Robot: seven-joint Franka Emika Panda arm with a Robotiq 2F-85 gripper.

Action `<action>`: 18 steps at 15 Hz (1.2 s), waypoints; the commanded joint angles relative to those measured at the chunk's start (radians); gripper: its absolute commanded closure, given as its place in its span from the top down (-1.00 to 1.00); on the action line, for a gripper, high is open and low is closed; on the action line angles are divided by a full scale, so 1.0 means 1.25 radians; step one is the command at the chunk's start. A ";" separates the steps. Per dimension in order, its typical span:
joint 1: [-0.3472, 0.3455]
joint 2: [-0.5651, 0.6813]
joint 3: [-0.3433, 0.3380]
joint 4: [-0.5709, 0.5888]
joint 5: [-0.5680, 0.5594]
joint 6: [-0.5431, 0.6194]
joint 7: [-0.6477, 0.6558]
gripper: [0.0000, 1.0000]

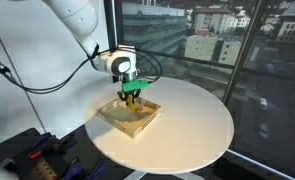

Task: Remove the banana from the crate

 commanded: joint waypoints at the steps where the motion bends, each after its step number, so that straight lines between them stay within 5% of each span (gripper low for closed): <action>1: 0.001 -0.058 0.004 -0.029 0.000 -0.041 0.039 -0.71; 18: -0.018 -0.104 -0.023 0.002 0.023 -0.122 0.229 -0.72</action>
